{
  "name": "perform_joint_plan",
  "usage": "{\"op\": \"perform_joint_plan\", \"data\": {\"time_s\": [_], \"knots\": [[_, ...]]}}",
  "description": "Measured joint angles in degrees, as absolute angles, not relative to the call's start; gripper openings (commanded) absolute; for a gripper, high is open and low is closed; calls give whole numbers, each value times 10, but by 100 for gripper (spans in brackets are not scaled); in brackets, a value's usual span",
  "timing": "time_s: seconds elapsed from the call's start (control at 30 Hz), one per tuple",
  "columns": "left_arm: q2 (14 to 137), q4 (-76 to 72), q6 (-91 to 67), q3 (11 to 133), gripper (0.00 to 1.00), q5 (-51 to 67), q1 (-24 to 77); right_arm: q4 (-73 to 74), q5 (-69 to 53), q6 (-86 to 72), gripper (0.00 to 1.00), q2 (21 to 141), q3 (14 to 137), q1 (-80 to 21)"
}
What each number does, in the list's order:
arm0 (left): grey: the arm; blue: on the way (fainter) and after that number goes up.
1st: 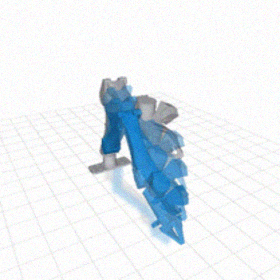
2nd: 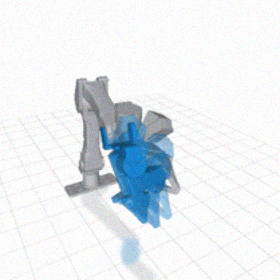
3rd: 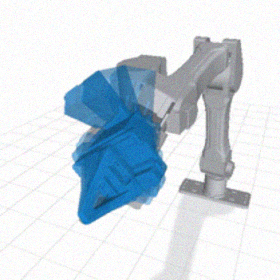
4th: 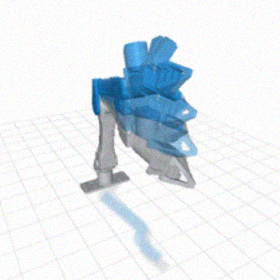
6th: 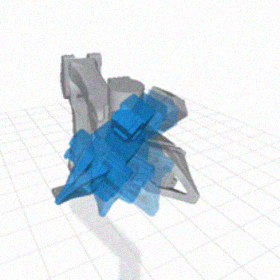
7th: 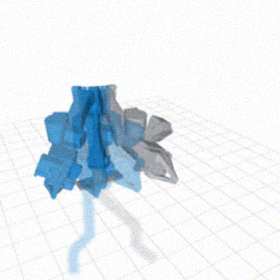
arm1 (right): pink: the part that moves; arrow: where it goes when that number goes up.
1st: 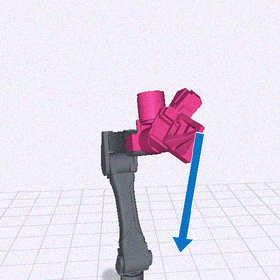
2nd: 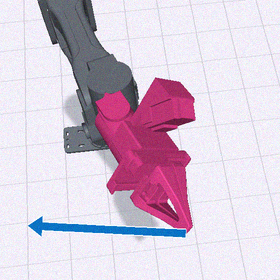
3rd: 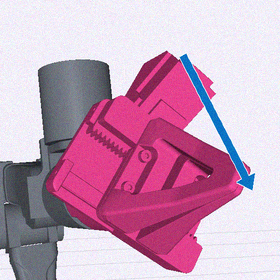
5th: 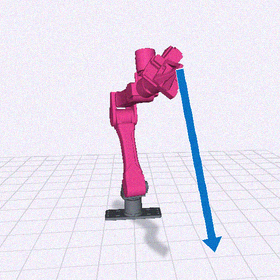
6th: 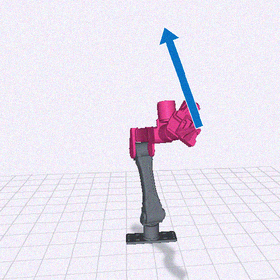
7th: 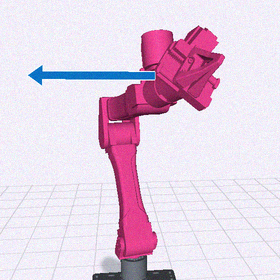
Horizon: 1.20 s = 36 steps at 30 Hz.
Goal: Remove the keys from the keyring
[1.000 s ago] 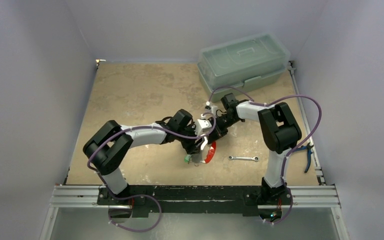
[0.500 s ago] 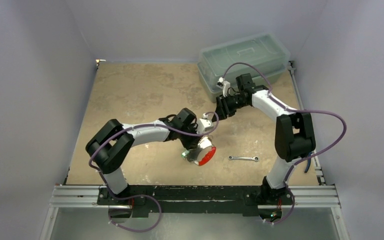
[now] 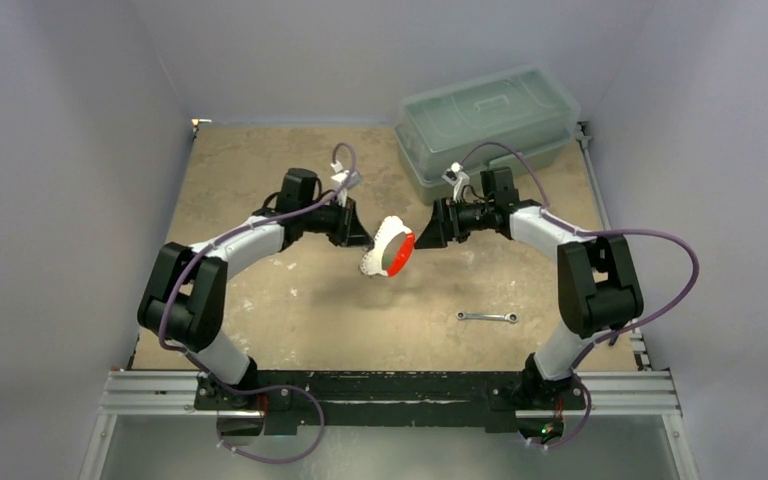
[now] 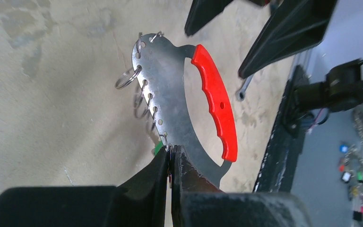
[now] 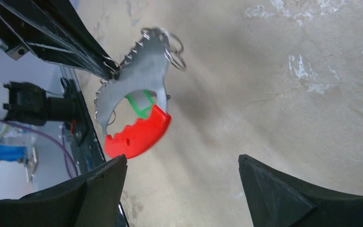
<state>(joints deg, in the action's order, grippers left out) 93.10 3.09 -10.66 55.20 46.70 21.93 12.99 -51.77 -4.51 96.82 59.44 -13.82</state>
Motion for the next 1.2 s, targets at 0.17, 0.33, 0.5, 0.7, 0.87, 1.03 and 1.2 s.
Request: {"op": "perform_joint_plan", "data": {"time_s": [0.17, 0.33, 0.5, 0.7, 0.87, 1.03, 1.2], "knots": [[916, -48, -190, 536, 0, 516, 179, -14, -551, -154, 96, 961, 538, -139], [910, -134, -281, 507, 0, 539, 165, -164, -568, -274, 95, 929, 492, -157], [910, -230, -378, 475, 0, 546, 157, -302, -571, -380, 88, 909, 474, -197], [910, -340, -479, 443, 0, 547, 153, -352, -543, -447, 67, 908, 474, -220], [907, -406, -531, 423, 0, 536, 148, -338, -509, -470, 34, 916, 484, -225], [902, -437, -548, 413, 0, 528, 145, -330, -499, -493, 2, 916, 492, -225], [891, -397, -509, 425, 39, 538, 143, -314, -502, -508, 0, 920, 506, -225]]}}
